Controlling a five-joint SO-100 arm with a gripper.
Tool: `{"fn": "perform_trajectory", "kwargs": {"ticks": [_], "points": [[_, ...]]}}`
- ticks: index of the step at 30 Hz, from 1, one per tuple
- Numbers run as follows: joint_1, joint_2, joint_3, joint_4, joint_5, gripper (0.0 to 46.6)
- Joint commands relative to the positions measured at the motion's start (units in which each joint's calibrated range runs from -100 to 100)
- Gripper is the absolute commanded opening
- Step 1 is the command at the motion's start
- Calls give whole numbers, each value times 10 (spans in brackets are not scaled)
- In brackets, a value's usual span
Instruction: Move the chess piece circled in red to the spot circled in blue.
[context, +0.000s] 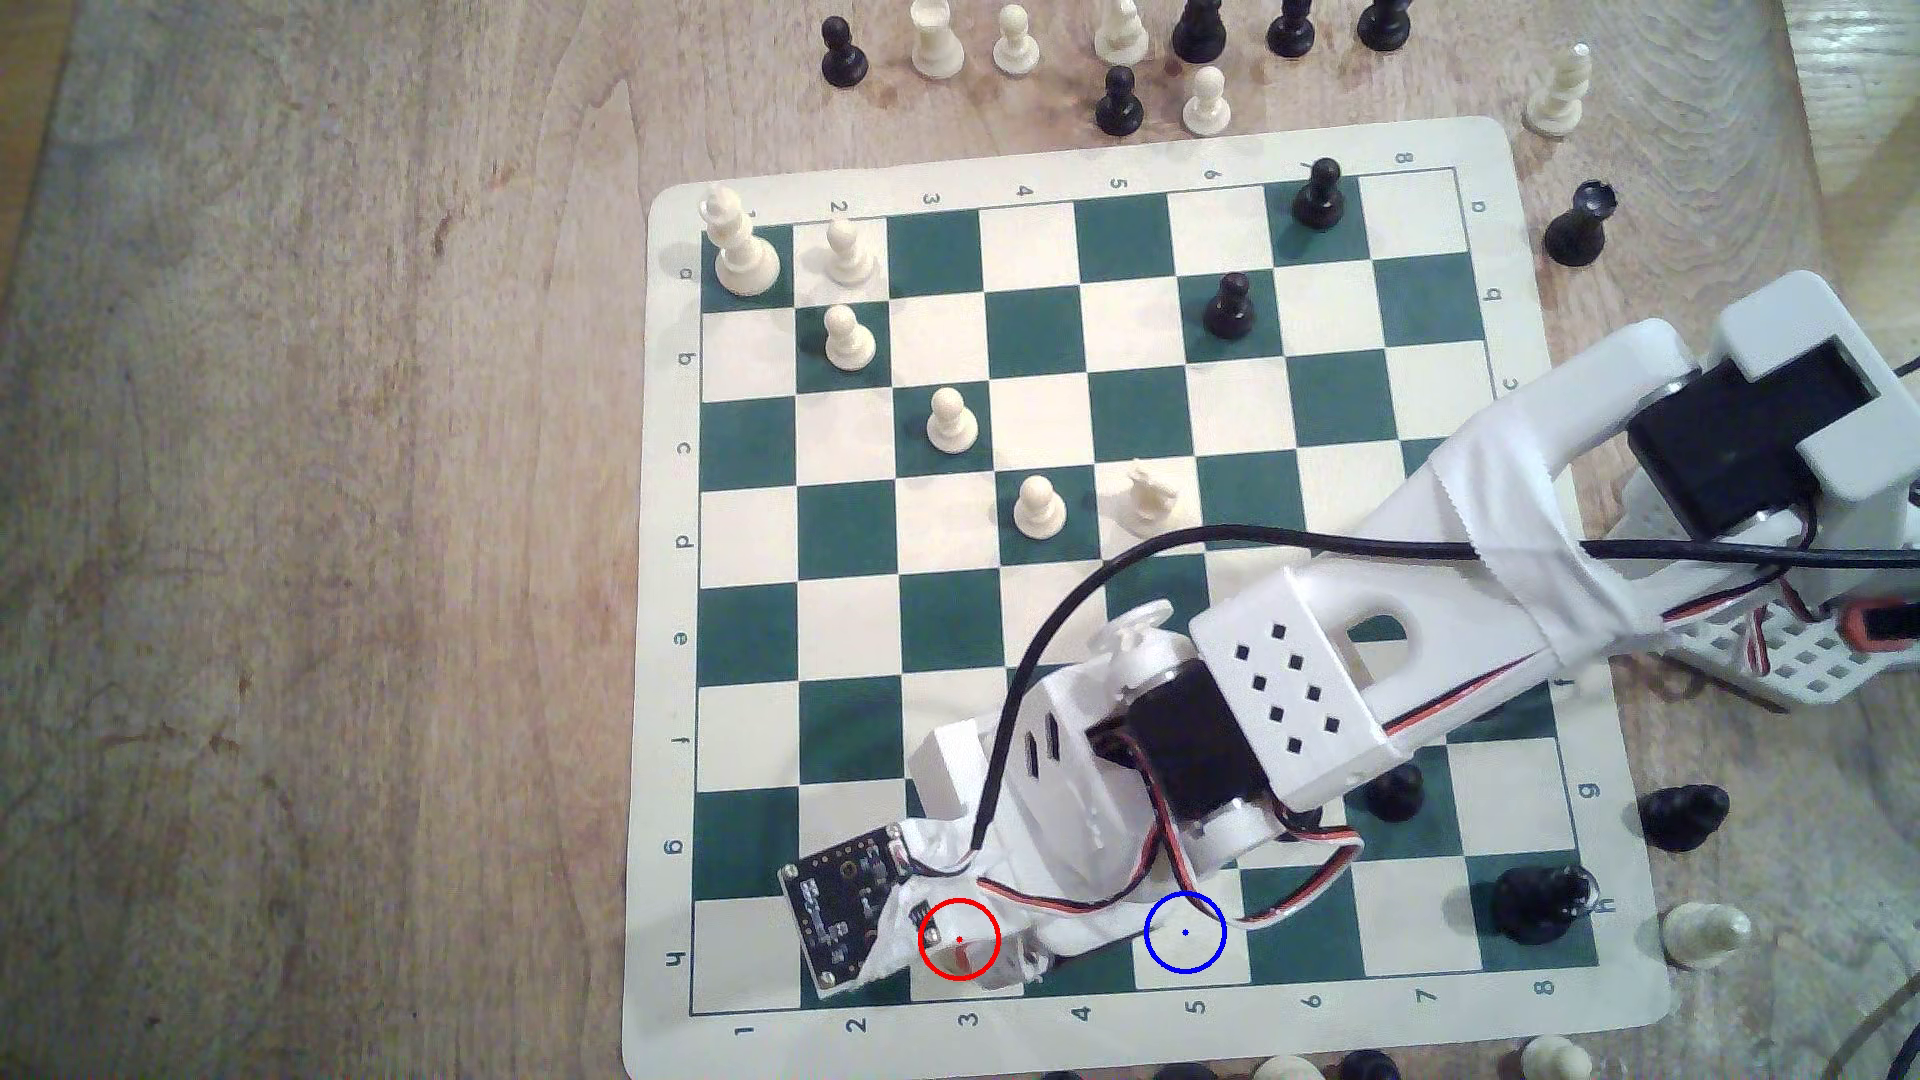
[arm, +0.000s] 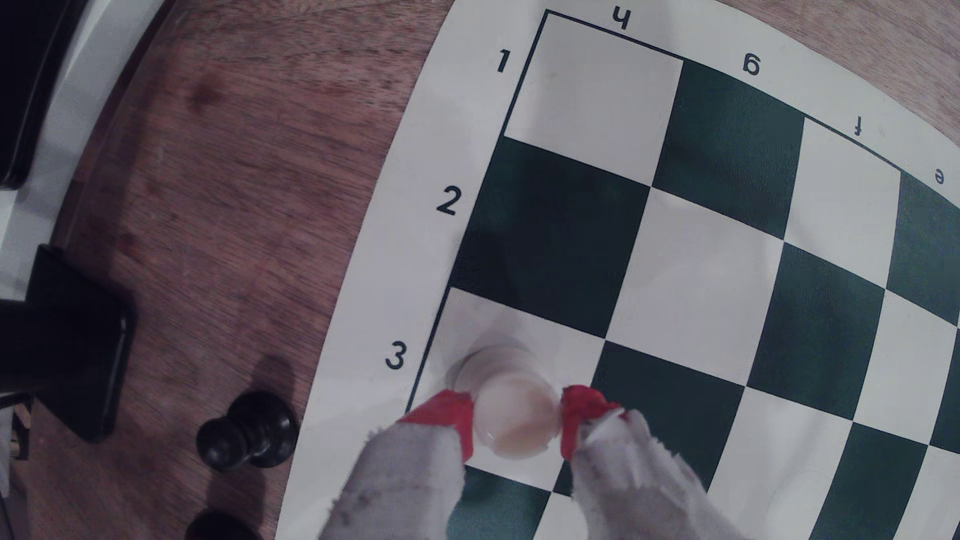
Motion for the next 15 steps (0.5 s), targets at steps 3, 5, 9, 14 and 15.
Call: {"fn": "perform_trajectory", "kwargs": {"ticks": [3, 5, 9, 14, 15], "points": [[-6, -19, -67, 8, -4, 4], [-6, -26, -64, 8, -5, 4], [-2, -51, -65, 11, -6, 3], [6, -109, -51, 26, -4, 3], [6, -123, -41, 26, -4, 3]]}}
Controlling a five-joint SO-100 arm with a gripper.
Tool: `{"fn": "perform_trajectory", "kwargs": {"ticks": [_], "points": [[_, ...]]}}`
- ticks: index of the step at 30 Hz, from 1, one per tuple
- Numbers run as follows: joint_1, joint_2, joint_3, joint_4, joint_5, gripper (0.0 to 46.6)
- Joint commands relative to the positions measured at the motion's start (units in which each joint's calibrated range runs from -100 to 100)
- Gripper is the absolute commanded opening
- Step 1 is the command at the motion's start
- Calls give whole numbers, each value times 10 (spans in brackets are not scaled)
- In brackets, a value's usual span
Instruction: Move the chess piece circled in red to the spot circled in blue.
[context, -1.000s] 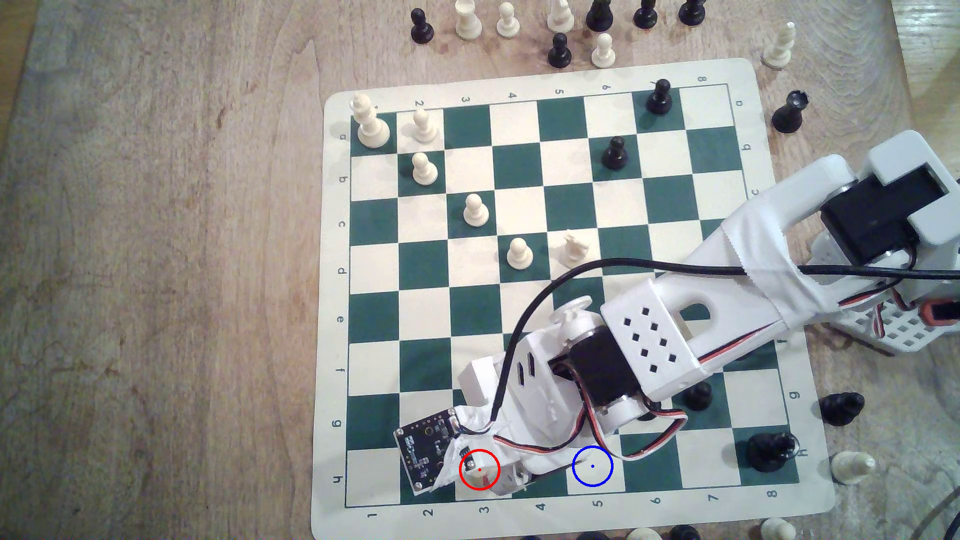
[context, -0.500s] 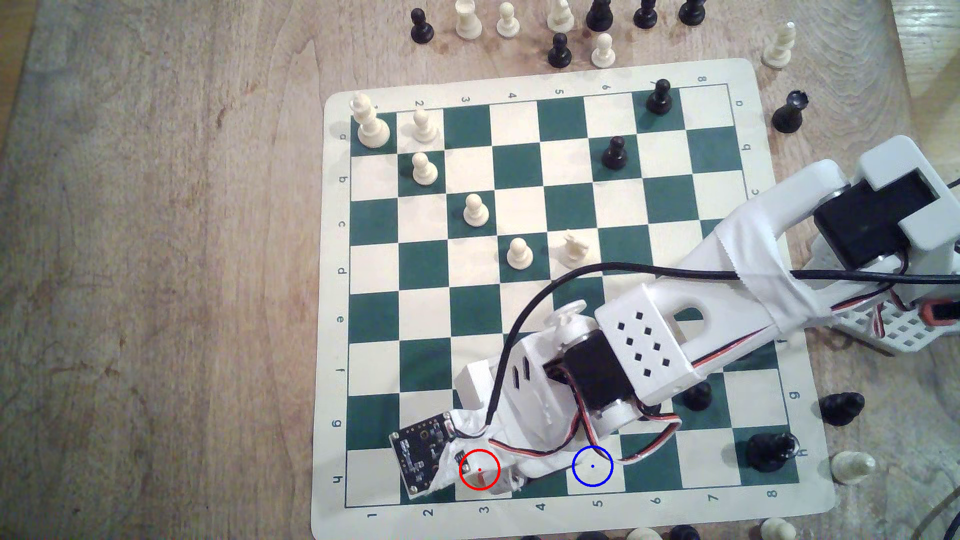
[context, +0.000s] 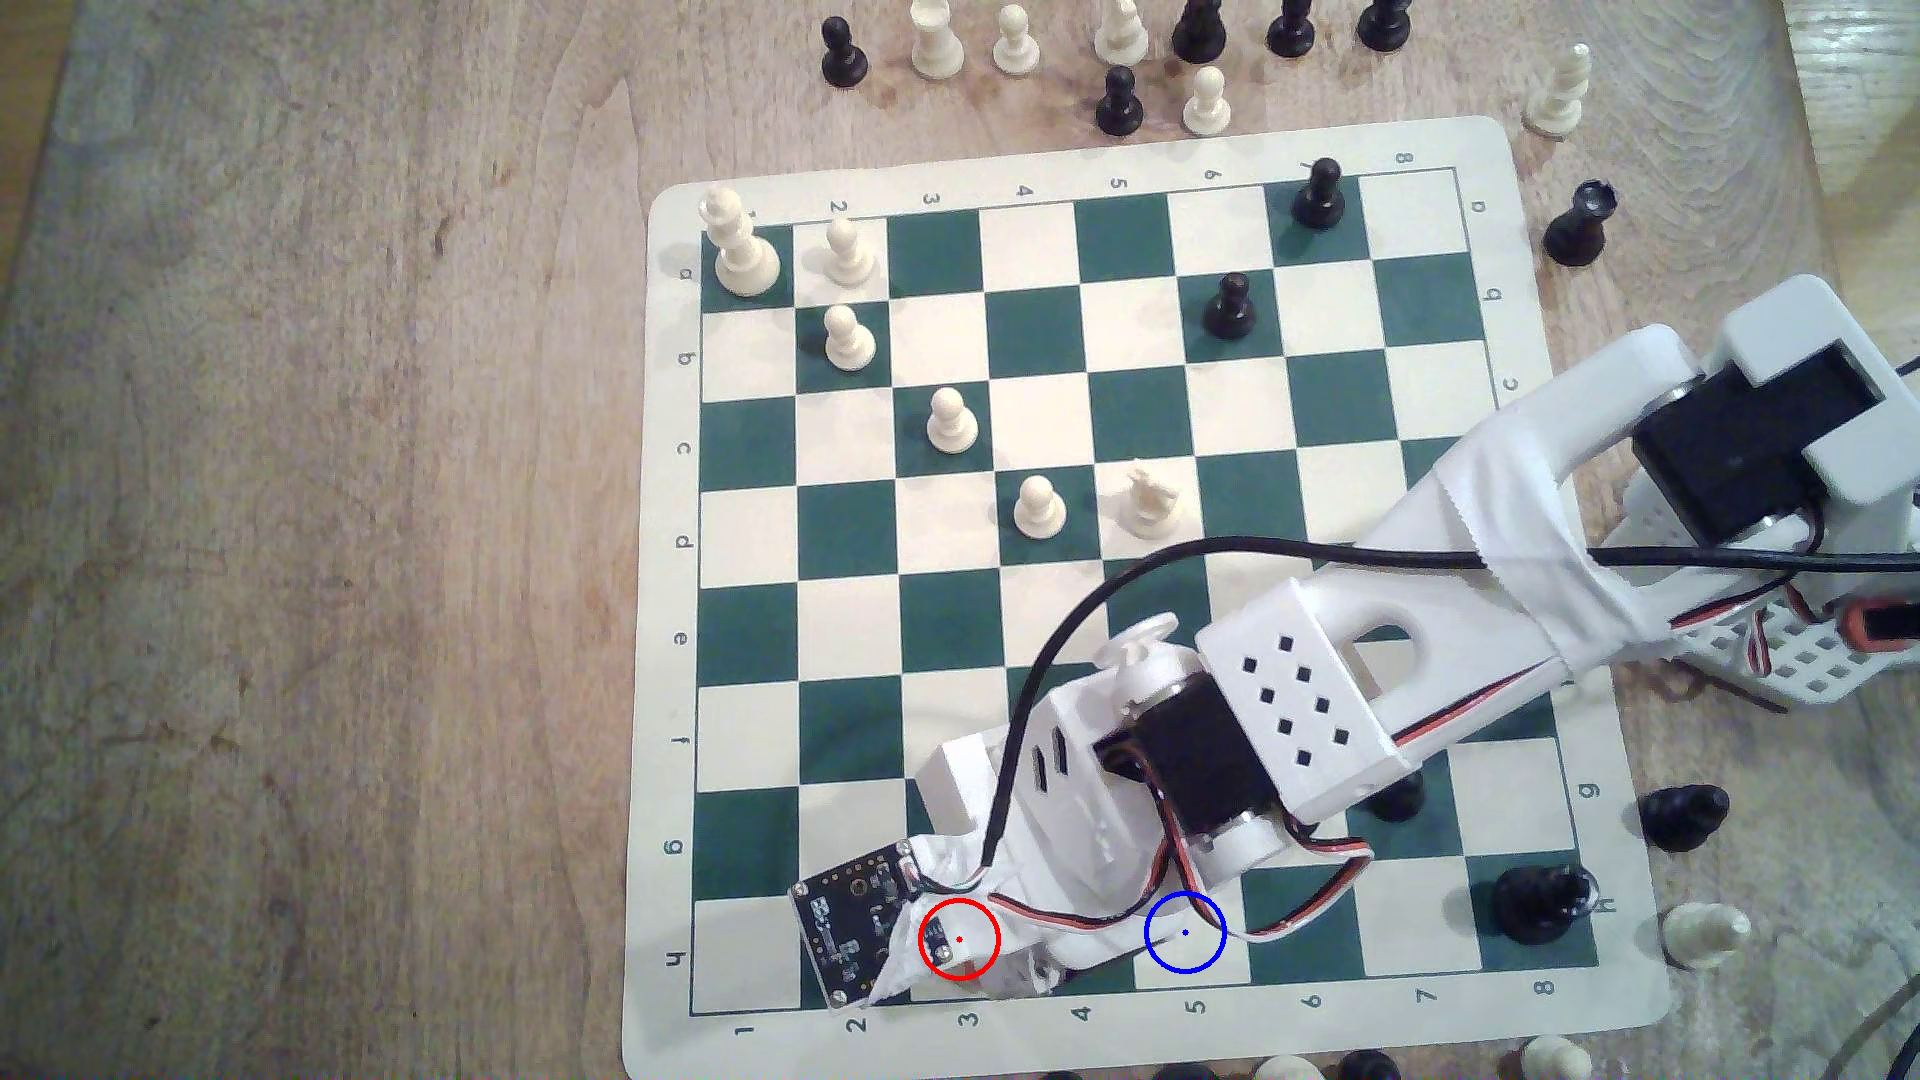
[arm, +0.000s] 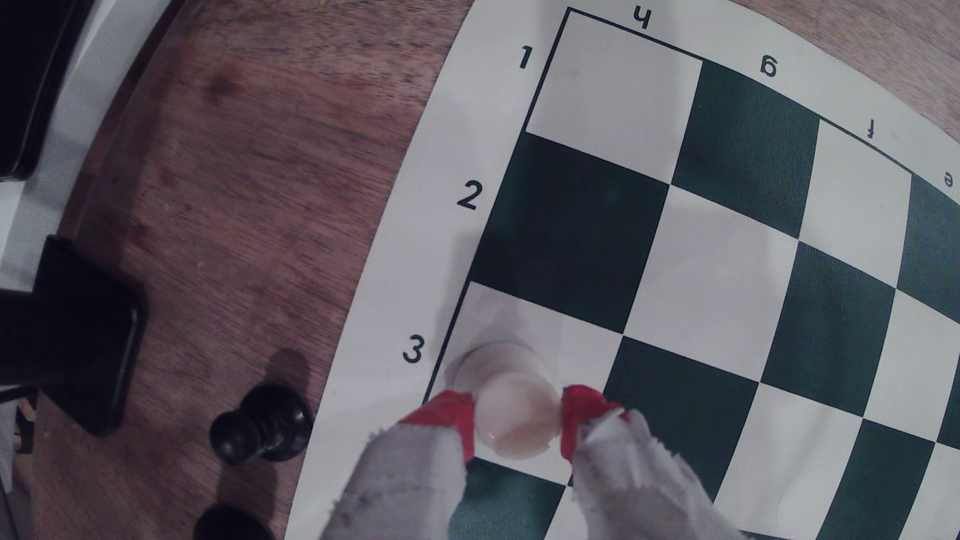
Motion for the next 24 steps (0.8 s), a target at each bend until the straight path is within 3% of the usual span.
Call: {"fn": "perform_trajectory", "kwargs": {"ticks": [1, 11, 13, 24], "points": [[10, -135, -26, 12, -2, 3], [5, -363, 197, 12, -7, 3], [-8, -424, 286, 8, 0, 3], [-42, -467, 384, -1, -2, 3]]}}
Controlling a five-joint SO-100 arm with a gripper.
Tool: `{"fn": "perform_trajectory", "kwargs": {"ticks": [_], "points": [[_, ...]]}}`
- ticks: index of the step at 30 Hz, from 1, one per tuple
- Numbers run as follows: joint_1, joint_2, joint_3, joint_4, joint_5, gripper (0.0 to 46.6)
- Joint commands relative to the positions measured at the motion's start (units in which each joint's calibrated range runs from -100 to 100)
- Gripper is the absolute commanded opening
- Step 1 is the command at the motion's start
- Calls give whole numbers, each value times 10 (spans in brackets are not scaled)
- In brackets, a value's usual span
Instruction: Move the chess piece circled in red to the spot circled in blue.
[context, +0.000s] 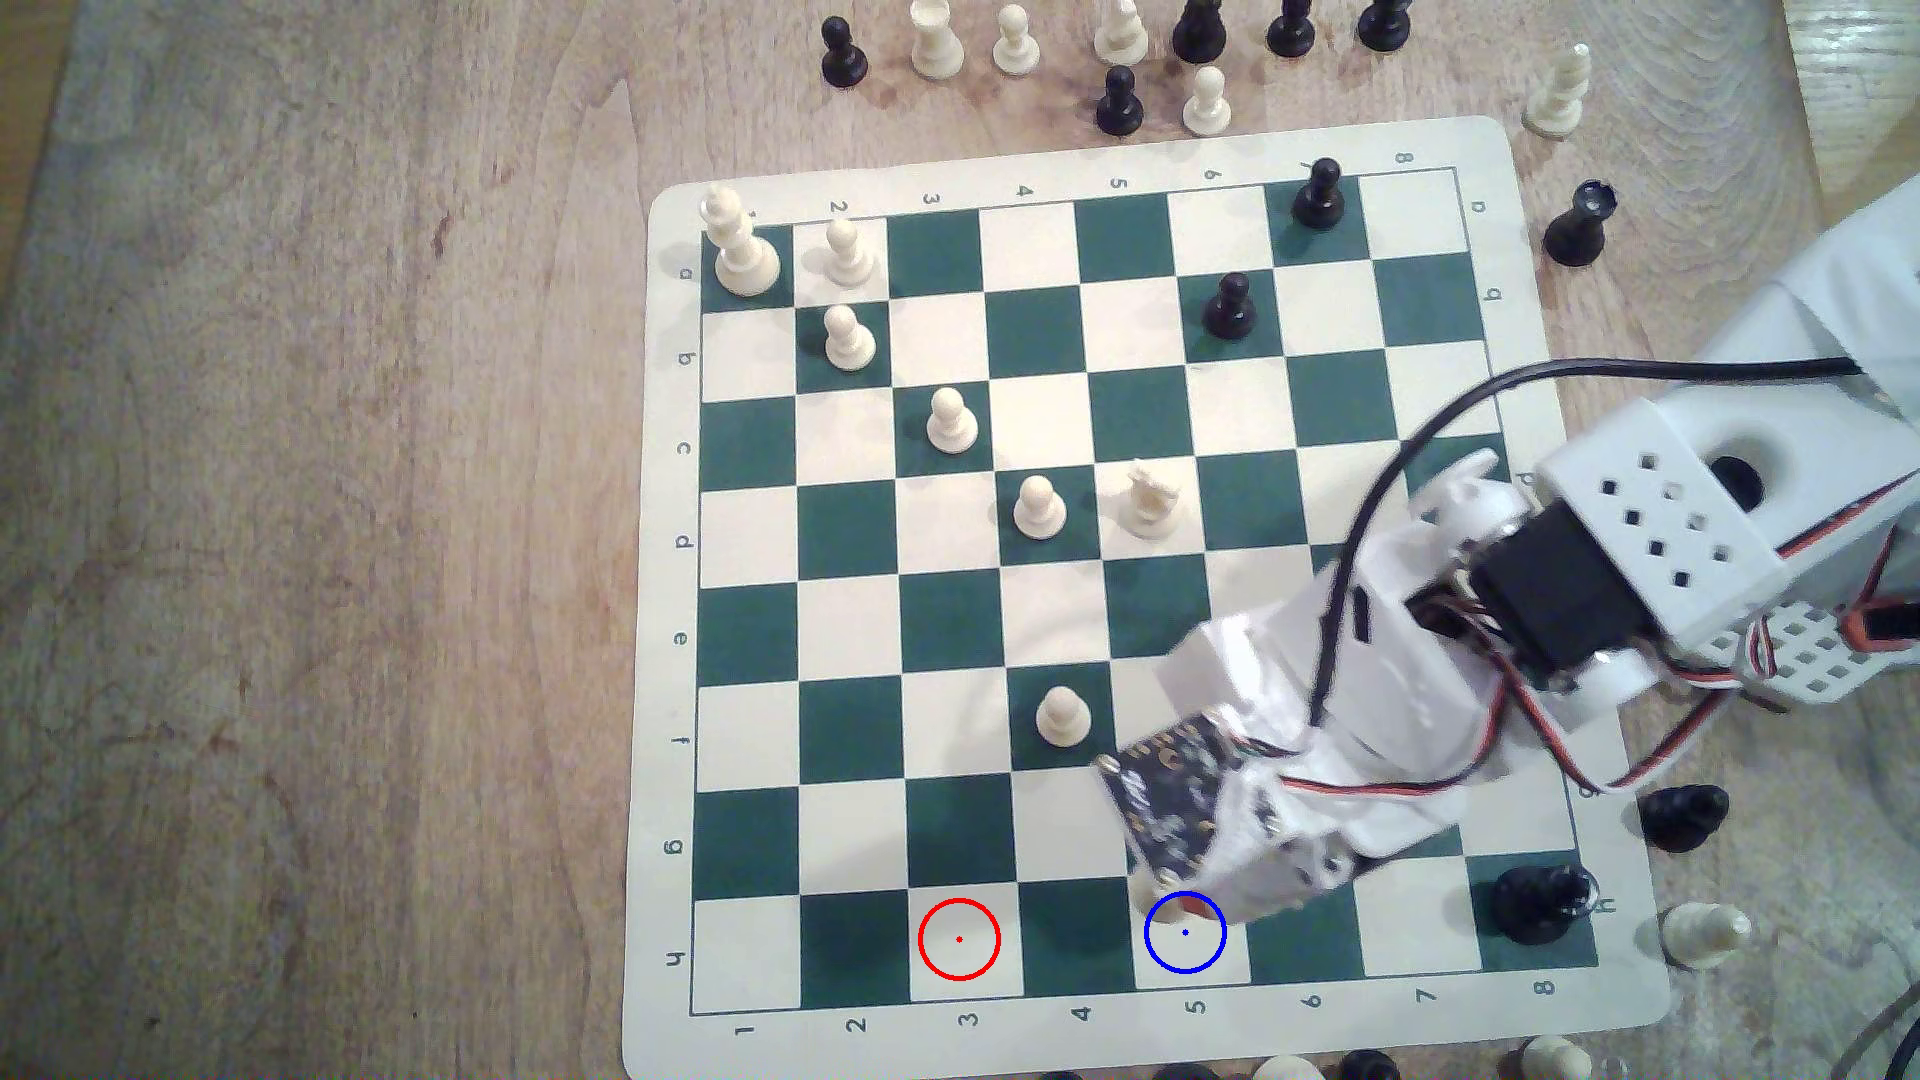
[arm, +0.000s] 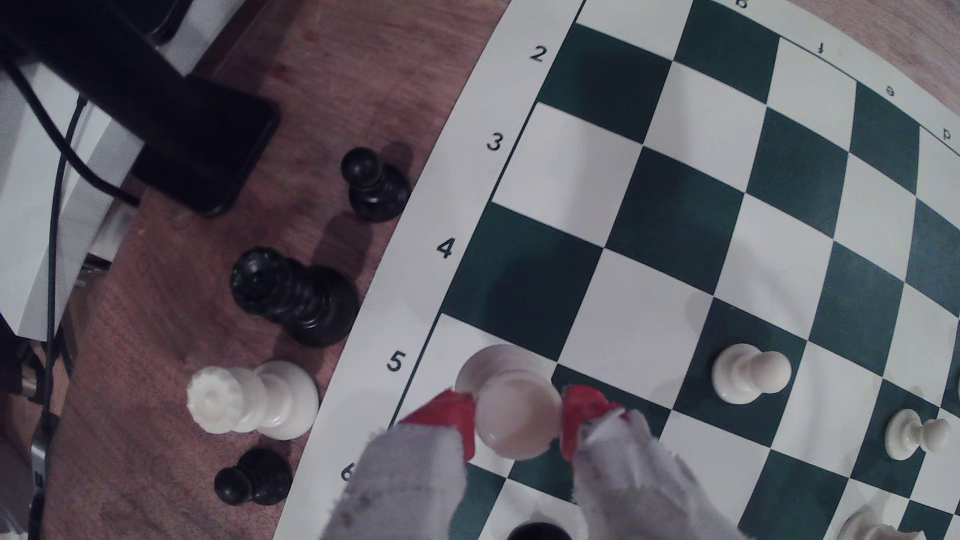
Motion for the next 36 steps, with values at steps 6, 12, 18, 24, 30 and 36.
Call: {"fn": "perform_trajectory", "kwargs": {"ticks": [6, 12, 18, 24, 30, 36], "points": [[-26, -12, 19, -18, -2, 3], [-29, 25, 16, -50, 0, 3], [-22, 47, 16, -66, 2, 3], [-14, 66, 22, -88, 4, 3], [-14, 73, 22, -90, 4, 3], [-19, 89, 22, -95, 2, 3]]}}
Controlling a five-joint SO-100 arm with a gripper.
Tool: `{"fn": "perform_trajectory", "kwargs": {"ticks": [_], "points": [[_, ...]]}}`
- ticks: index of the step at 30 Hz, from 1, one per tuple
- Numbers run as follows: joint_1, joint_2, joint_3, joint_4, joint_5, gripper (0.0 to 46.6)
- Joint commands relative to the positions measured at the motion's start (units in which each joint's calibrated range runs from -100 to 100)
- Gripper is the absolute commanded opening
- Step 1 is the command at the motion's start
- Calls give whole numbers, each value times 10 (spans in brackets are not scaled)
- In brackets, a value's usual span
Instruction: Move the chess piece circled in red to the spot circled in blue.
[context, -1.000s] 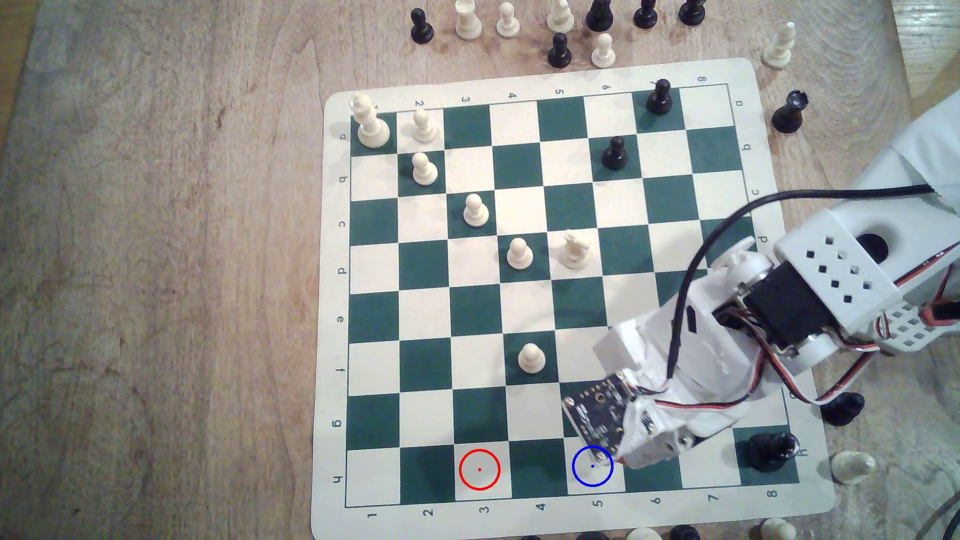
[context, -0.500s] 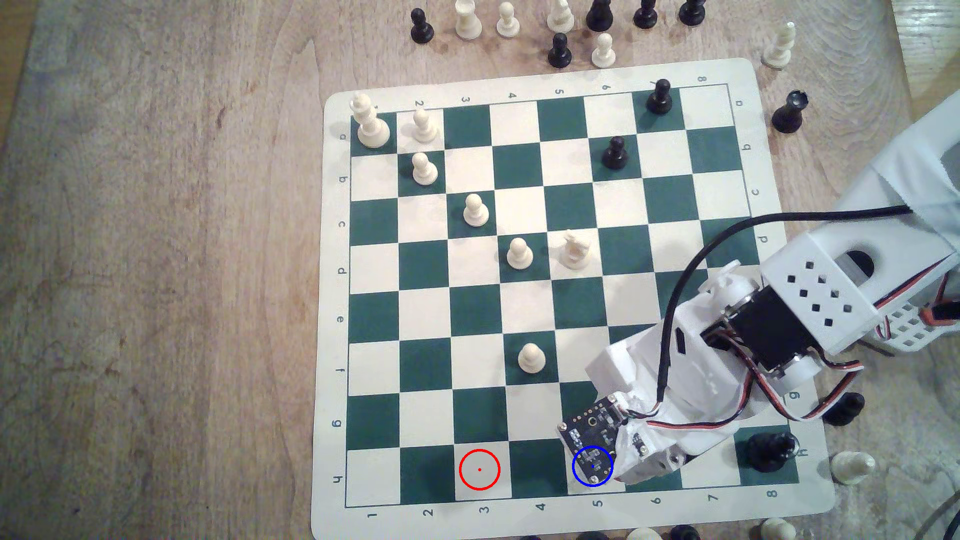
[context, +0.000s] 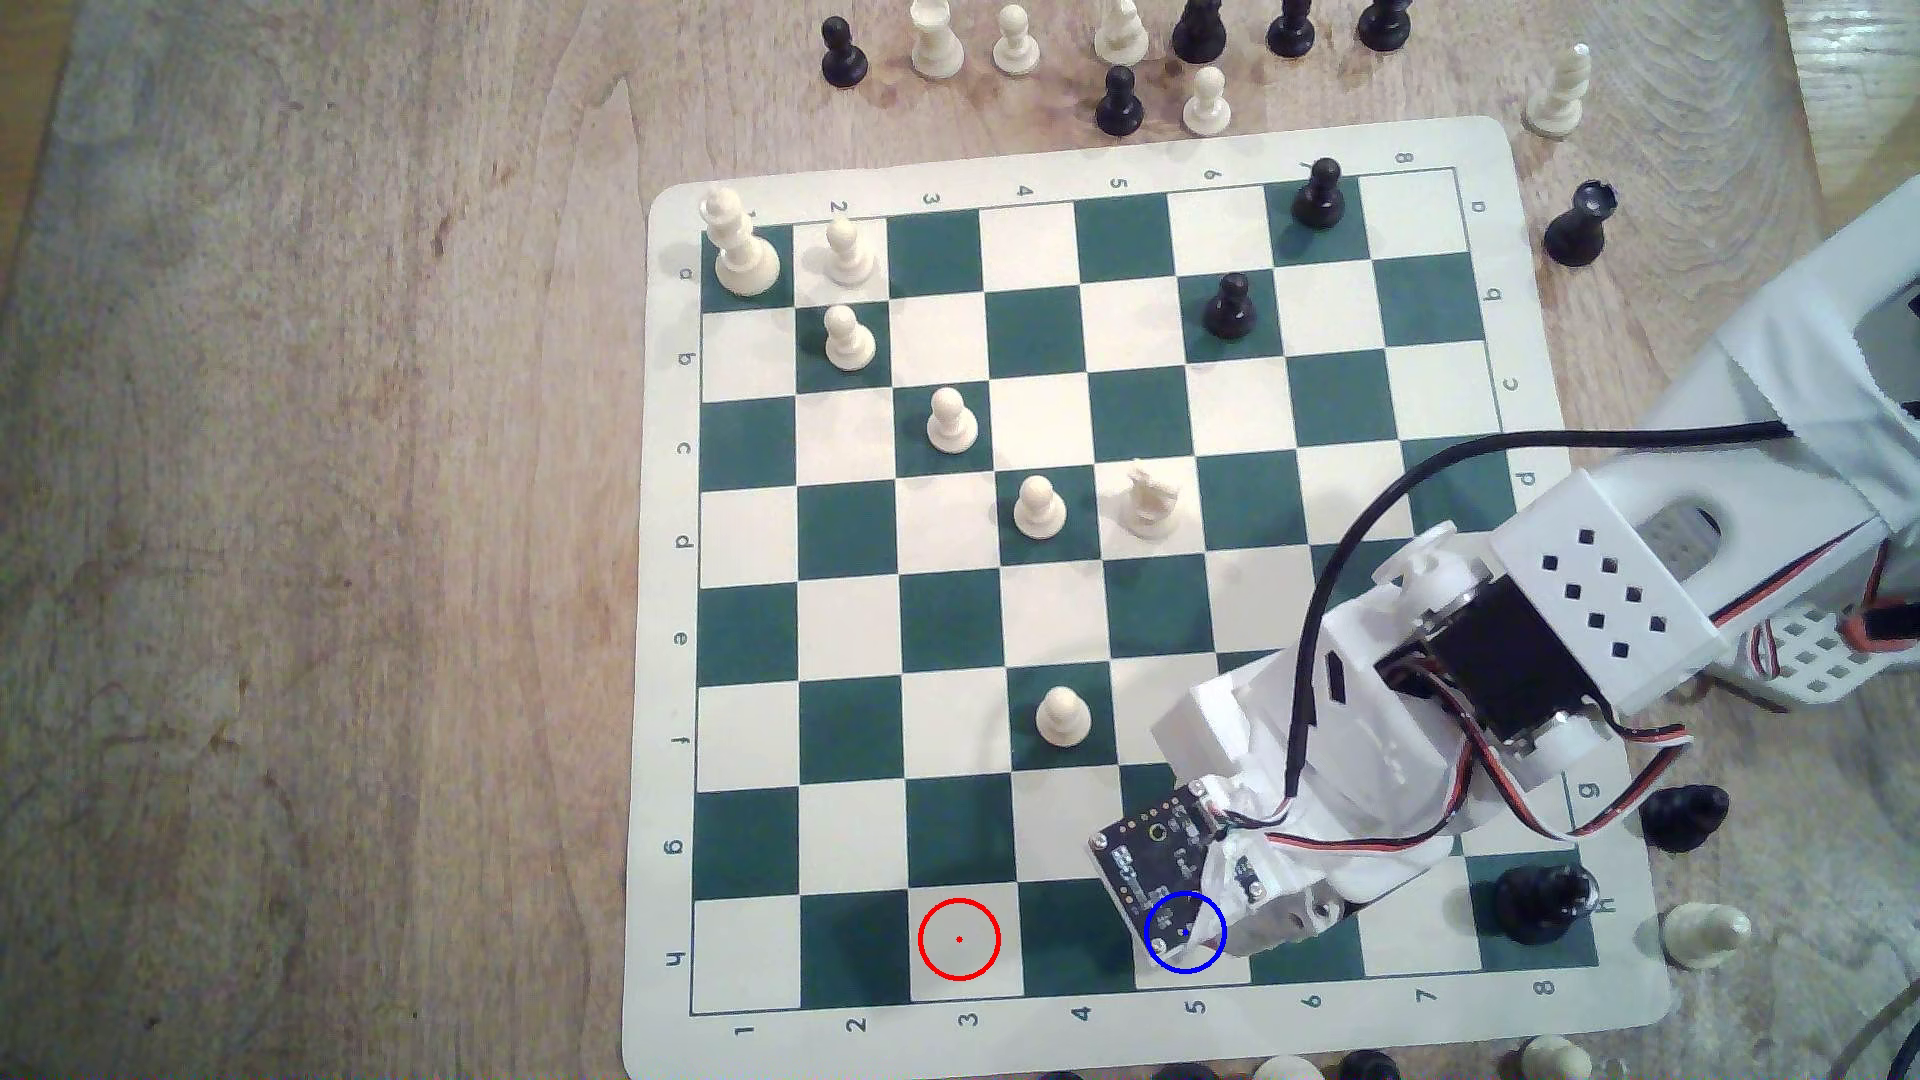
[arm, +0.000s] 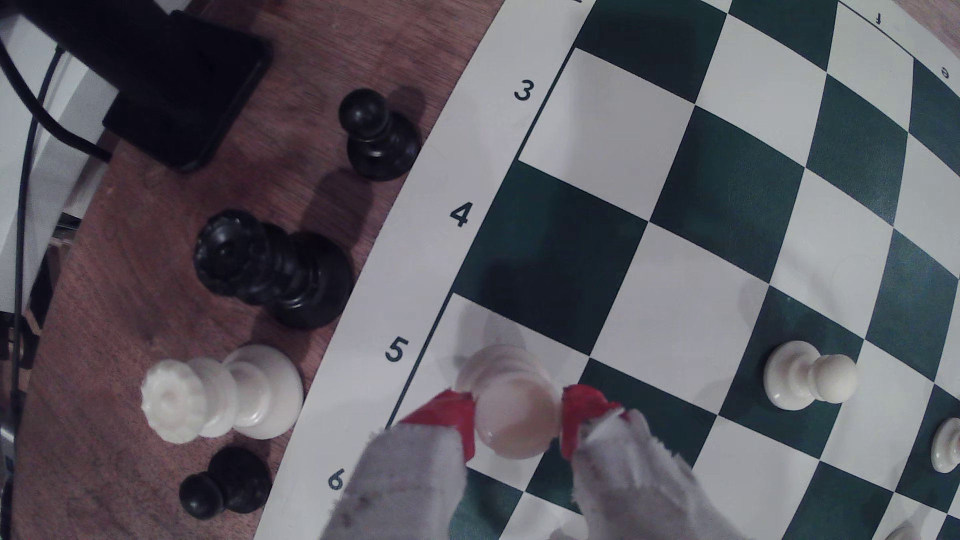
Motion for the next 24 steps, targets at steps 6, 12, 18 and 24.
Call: {"fn": "perform_trajectory", "kwargs": {"ticks": [6, 12, 18, 24], "points": [[-3, 11, -13, -17, 0, 3], [-2, 20, -13, -21, 0, 3], [-5, 21, -12, -21, -1, 3], [-5, 39, -14, -23, 0, 3]]}}
